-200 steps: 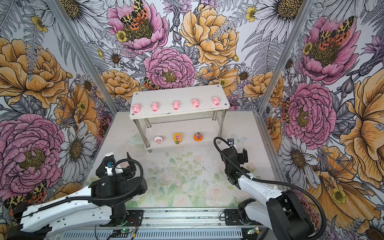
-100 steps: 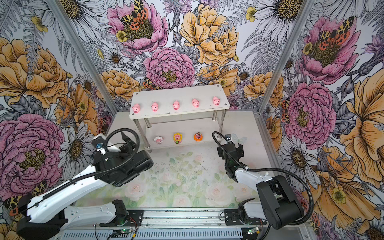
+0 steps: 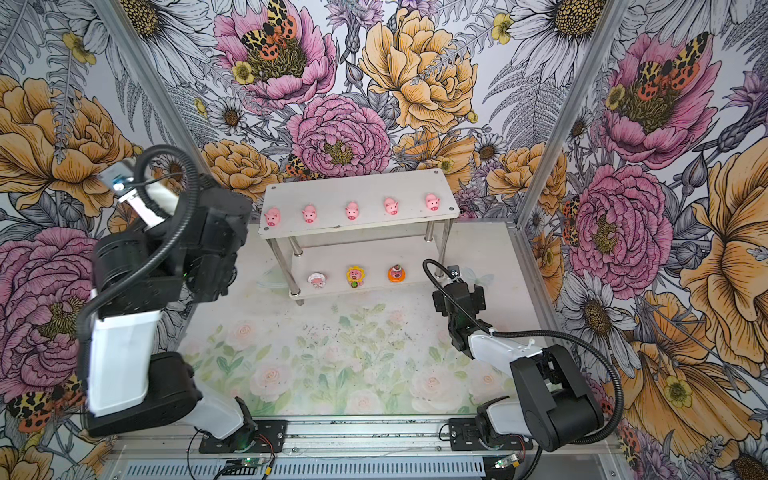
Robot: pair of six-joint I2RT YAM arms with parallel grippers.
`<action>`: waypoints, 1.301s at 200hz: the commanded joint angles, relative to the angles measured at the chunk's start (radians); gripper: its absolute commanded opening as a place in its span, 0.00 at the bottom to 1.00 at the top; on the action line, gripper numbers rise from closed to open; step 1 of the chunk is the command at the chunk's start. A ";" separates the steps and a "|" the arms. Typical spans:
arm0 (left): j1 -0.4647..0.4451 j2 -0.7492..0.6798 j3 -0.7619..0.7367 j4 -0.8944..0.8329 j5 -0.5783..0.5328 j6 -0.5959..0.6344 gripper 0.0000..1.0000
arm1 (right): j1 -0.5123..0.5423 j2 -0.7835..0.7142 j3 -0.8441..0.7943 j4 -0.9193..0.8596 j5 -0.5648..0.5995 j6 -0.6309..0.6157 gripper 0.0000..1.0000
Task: Place and organize the plastic toys onto the shelf
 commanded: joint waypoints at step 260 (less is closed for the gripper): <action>0.642 -0.852 -2.495 2.128 1.204 0.852 0.99 | -0.090 -0.045 -0.126 0.357 -0.025 0.047 1.00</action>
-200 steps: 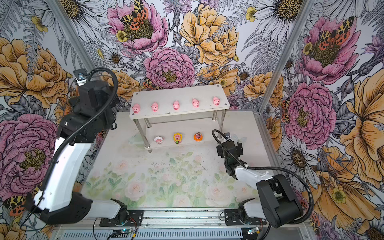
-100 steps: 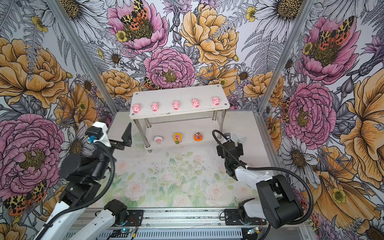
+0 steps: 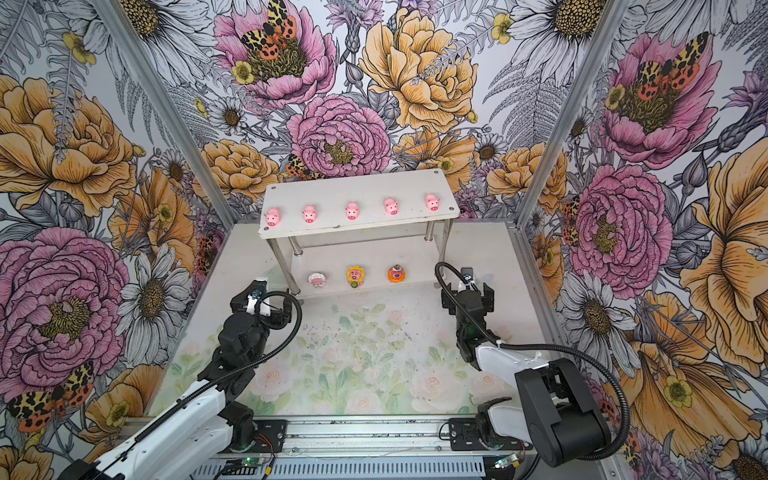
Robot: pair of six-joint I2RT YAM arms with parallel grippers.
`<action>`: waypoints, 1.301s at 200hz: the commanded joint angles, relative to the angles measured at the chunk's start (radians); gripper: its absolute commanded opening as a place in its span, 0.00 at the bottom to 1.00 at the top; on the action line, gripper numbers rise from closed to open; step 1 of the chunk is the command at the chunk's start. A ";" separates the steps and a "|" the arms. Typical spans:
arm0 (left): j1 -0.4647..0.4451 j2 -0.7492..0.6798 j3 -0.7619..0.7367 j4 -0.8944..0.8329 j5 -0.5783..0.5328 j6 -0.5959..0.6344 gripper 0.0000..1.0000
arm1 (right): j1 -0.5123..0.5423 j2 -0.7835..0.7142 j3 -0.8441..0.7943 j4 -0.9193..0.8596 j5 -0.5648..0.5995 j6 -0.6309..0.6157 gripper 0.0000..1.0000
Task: Place and organize the plastic toys onto the shelf
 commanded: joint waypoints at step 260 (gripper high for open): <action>0.269 0.789 0.089 0.715 0.248 -0.122 0.99 | -0.309 0.257 0.045 0.271 -0.511 0.036 1.00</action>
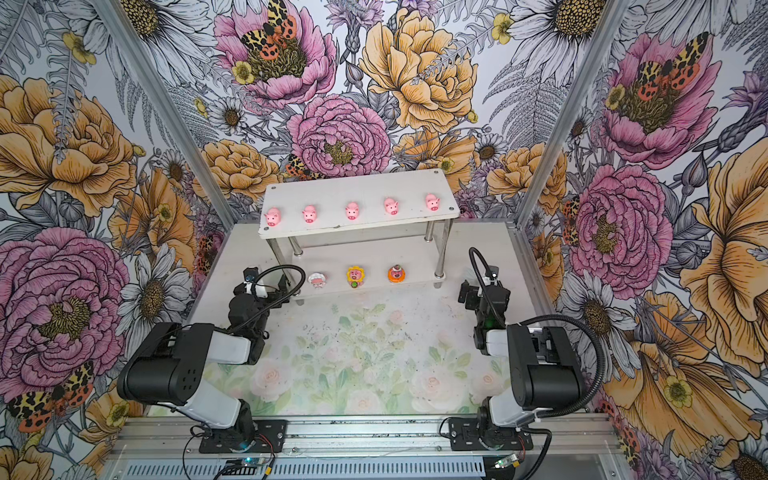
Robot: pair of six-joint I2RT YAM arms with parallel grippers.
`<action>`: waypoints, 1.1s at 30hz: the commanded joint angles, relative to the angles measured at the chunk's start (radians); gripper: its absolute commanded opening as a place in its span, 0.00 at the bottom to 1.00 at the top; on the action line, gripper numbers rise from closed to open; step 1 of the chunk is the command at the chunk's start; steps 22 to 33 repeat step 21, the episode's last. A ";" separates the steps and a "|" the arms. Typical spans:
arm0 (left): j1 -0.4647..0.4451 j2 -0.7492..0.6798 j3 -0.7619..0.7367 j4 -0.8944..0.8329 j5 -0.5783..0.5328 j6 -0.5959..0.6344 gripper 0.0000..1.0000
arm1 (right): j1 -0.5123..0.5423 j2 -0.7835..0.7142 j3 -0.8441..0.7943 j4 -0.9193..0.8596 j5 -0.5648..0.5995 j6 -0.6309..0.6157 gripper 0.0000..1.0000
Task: Place and organize the plastic toys onto the shelf
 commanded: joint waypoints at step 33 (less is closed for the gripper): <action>0.015 -0.016 0.046 -0.084 -0.145 -0.053 0.99 | 0.008 -0.003 0.024 0.053 -0.102 -0.055 1.00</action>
